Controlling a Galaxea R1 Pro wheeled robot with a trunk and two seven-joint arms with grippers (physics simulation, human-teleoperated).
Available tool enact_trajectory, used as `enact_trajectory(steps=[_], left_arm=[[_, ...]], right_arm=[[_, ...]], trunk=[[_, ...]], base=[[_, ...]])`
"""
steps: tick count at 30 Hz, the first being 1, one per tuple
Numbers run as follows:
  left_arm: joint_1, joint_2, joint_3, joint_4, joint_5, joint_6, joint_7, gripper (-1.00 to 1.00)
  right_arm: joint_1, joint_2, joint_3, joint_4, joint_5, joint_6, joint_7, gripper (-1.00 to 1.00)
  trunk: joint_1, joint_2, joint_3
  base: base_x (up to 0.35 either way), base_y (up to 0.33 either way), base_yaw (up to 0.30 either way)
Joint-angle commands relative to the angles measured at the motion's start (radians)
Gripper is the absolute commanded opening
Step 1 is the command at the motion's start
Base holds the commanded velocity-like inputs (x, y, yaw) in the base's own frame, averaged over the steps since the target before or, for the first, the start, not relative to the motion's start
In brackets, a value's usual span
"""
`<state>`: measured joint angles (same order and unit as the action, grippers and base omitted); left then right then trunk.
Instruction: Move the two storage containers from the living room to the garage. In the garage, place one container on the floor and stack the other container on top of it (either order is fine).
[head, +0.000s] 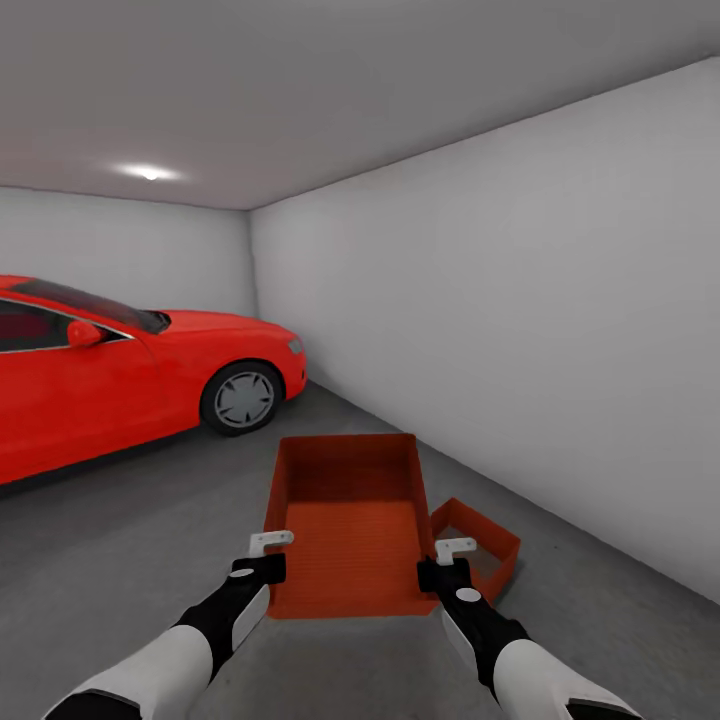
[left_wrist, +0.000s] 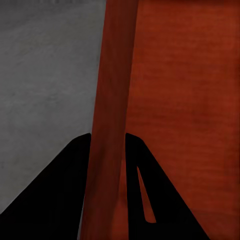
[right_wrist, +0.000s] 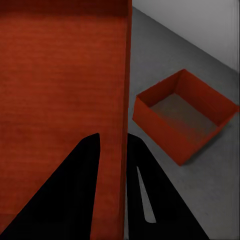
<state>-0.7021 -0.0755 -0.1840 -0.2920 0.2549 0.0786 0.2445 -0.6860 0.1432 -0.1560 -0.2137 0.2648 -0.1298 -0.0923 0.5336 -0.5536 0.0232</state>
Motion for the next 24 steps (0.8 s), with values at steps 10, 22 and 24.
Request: enact_trajectory(steps=[10,22,24], left_arm=[[0.000,0.000,0.029,-0.018,0.000,-0.053,0.015,-1.00],[0.000,0.000,0.029,-0.018,0.000,-0.051,0.015,-1.00],[0.000,0.000,0.029,-0.018,0.000,-0.051,0.015,-1.00]], right_arm=[[0.000,0.031,-0.017,0.004,0.007,-0.004,0.016,-1.00],[0.000,0.031,-0.017,0.004,0.007,-0.004,0.016,-1.00],[0.000,0.031,-0.017,0.004,0.007,-0.004,0.016,-1.00]], trunk=[[0.001,0.000,0.000],[0.001,0.000,0.000],[0.001,0.000,0.000]], base=[[0.322,0.000,-0.288],[0.322,0.000,-0.288],[0.322,0.000,-0.288]])
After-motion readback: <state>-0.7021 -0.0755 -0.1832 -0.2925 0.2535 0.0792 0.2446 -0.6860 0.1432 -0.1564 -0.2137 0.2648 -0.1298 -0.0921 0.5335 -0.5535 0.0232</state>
